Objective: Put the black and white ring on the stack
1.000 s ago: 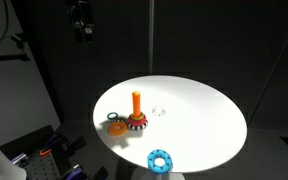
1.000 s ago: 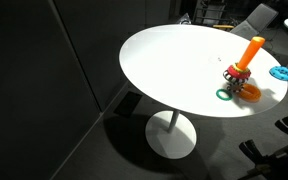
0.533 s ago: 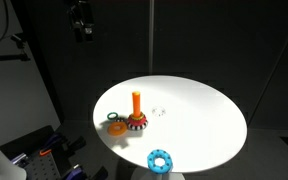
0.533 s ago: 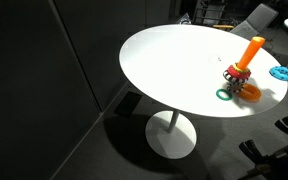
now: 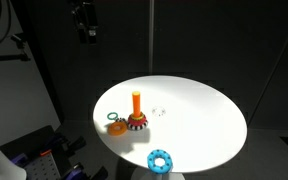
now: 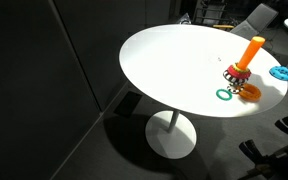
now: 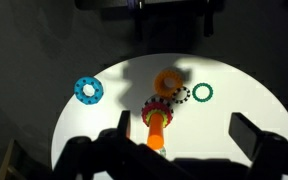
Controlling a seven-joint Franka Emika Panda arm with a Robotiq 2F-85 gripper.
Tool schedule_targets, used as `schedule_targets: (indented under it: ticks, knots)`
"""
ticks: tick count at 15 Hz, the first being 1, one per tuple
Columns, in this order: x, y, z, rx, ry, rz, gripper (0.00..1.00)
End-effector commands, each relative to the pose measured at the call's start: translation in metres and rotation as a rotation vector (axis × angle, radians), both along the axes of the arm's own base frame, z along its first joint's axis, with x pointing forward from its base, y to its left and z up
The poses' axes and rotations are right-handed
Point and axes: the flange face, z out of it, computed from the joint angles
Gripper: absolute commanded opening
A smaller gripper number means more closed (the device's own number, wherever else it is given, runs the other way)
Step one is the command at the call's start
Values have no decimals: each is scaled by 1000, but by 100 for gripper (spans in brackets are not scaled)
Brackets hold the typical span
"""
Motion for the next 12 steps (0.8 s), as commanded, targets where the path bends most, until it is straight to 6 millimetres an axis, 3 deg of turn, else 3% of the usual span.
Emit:
schedule_targets:
  ticks: [1,5,12]
  knots:
    - [5,-21,-7,48,-24,-21,100]
    - [5,-36,-27,70,-62,-28,100]
    - [11,-38,-81,96,-114,-27,100]
